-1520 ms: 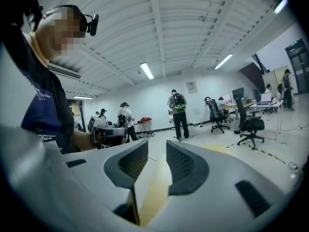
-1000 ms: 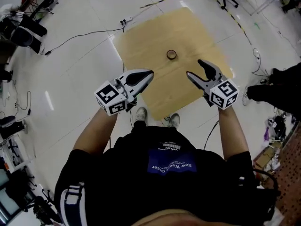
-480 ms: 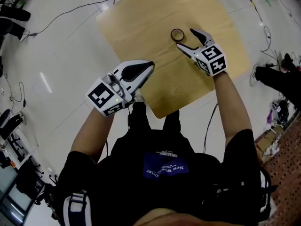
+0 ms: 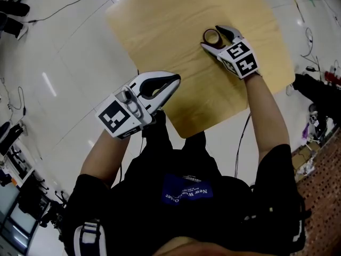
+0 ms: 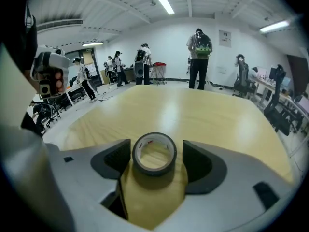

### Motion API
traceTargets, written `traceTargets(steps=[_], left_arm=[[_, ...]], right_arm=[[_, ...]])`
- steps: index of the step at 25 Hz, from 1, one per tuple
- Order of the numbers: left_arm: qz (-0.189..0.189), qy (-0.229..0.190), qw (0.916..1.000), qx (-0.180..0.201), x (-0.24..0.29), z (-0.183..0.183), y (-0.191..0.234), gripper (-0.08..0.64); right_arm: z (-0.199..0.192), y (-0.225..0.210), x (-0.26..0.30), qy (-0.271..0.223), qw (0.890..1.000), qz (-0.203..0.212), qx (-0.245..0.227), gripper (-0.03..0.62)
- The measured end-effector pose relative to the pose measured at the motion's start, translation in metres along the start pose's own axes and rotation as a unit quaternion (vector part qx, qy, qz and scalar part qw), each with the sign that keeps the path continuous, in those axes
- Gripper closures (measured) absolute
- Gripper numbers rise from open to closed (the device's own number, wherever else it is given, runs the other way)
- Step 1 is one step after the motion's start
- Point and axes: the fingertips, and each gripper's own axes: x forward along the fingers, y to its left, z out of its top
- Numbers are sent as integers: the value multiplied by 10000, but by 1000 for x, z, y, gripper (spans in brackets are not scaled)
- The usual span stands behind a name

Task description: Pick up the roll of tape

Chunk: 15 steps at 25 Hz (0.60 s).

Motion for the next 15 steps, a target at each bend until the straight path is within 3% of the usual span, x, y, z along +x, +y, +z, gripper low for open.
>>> traceTargets(steps=[2, 4, 15], left_arm=[[-1, -14, 10000, -52, -1, -2, 1, 568], [-11, -4, 10000, -80, -1, -6, 2, 568], [-43, -3, 10000, 19, 1, 4, -9, 568]], right_arm=[[0, -2, -1, -25, 10000, 85, 30, 275], [-1, -3, -2, -62, 9999, 123, 26, 331], [19, -21, -45, -452, 9987, -200, 116, 342]])
